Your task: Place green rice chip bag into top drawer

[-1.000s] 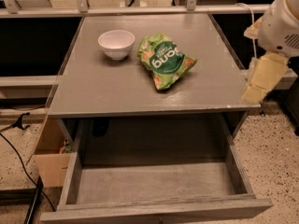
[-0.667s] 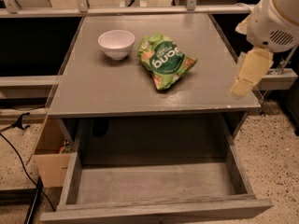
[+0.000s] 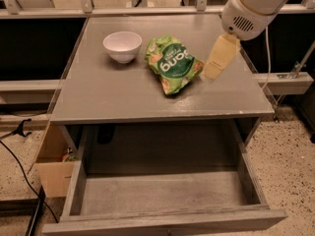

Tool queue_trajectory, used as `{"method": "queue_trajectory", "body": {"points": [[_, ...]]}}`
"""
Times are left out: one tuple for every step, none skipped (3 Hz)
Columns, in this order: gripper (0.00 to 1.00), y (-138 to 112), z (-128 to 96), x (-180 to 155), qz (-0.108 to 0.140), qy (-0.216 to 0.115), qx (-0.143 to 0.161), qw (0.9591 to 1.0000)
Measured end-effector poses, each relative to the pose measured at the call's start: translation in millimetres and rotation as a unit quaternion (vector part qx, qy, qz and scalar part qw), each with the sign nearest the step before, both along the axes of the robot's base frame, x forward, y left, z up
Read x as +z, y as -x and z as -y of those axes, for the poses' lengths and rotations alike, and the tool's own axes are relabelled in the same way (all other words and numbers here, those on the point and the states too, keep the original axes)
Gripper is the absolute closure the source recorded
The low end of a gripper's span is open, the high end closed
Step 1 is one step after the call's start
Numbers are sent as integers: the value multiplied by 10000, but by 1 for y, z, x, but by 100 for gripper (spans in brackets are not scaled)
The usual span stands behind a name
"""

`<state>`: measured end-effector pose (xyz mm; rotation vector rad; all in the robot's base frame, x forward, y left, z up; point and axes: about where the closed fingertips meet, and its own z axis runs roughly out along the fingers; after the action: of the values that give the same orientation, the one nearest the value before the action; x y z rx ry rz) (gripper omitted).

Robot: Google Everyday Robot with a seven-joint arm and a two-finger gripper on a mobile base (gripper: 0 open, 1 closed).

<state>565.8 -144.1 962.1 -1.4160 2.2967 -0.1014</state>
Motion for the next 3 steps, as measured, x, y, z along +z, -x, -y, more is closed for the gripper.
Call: {"method": "queue_trajectory", "body": {"points": [[0,0,0,0,0,0,0,10000],[0,-9,-5,-10,38,194,-240,9995],[0,-26,-9,-21,92,328,-544,9979]]}}
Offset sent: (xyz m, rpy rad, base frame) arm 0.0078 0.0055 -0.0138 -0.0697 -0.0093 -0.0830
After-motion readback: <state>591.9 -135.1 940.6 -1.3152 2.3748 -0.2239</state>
